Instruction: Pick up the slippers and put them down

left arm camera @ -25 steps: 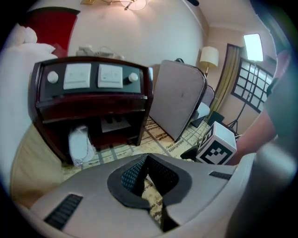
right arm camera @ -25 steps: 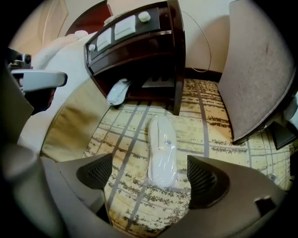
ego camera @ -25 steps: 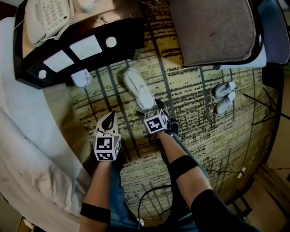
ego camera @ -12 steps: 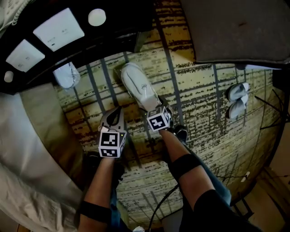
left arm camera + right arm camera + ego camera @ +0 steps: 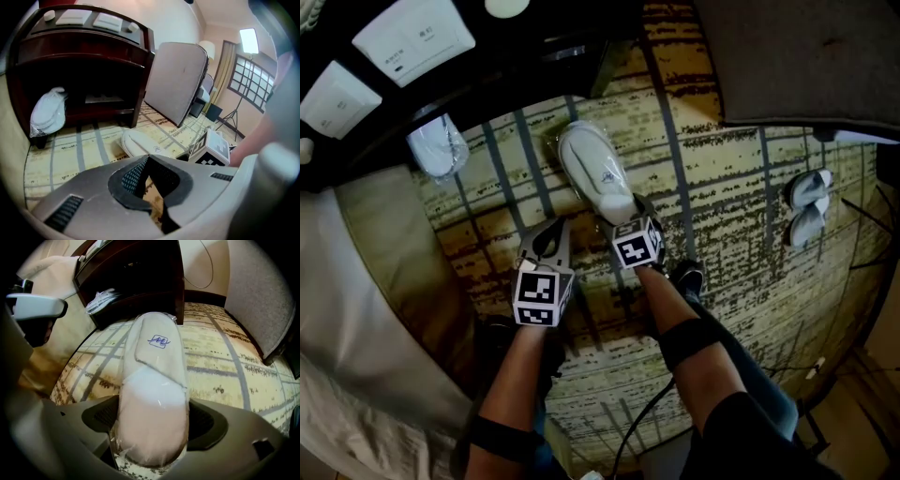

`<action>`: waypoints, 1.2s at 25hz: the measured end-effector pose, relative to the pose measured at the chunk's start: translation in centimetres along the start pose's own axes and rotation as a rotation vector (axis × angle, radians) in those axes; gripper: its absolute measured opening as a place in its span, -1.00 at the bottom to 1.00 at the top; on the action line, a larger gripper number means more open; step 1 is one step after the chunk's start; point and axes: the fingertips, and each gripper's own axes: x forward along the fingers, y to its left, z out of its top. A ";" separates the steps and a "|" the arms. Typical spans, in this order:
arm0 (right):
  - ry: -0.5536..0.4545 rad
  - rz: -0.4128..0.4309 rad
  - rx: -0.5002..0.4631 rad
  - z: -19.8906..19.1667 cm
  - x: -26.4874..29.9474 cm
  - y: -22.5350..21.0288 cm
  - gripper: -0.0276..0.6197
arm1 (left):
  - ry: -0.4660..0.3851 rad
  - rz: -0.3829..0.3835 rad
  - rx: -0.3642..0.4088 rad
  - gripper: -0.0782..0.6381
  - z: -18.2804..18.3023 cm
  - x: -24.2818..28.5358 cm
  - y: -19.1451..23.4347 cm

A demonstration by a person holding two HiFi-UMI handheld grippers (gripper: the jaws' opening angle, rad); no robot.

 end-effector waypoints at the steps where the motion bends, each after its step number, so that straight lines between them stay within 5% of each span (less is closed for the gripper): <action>1: -0.003 -0.003 0.011 0.1 -0.2 0.0 0.45 | 0.002 0.000 -0.002 -0.78 -0.2 -0.1 0.0; 10: -0.062 0.011 0.034 1.1 -1.4 0.0 0.25 | 0.012 0.010 -0.008 -0.78 -0.9 -0.2 0.8; 11: -0.078 0.012 0.041 1.3 -1.7 -0.1 0.06 | 0.013 0.011 -0.010 -0.78 -0.9 -0.1 0.9; 14: -0.091 0.028 0.049 1.4 -2.2 -0.1 -0.05 | 0.020 0.015 -0.016 -0.78 -1.1 -0.1 0.9; 30: -0.129 0.103 0.057 3.1 -5.8 2.0 -0.13 | 0.006 0.051 -0.046 -0.78 0.3 -1.0 1.9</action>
